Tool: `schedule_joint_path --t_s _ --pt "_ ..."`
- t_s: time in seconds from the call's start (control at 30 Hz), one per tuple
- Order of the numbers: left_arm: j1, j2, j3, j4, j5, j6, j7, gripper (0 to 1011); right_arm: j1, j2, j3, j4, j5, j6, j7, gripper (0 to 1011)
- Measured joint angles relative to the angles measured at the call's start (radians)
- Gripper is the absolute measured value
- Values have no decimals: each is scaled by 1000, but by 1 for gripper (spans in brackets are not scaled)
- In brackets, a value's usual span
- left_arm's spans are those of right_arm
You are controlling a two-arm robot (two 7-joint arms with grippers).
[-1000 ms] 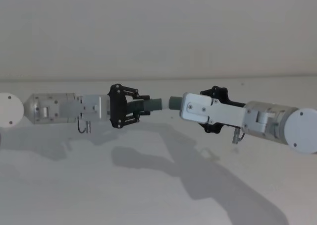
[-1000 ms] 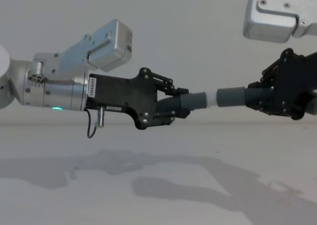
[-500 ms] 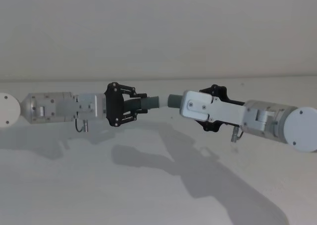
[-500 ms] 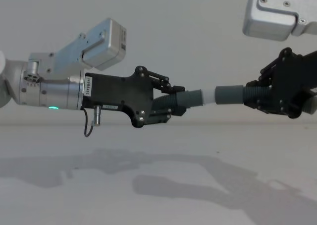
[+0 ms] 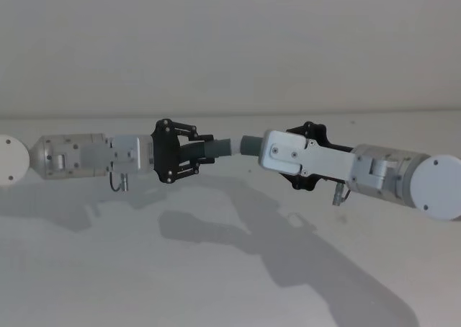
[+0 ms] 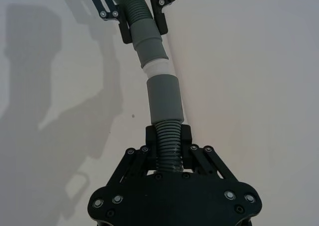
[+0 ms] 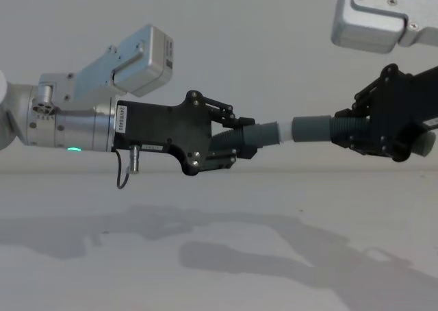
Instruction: Use both hands to pick up one end of the pipe from the table, align the ends, and insert them.
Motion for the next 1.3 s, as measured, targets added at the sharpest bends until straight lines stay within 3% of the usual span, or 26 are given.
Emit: schedule_joint_path --t_s 1.3 --pt "-1 -3 -2 5 -2 -4 0 341 -1 -6 2 2 0 -6 2 245"
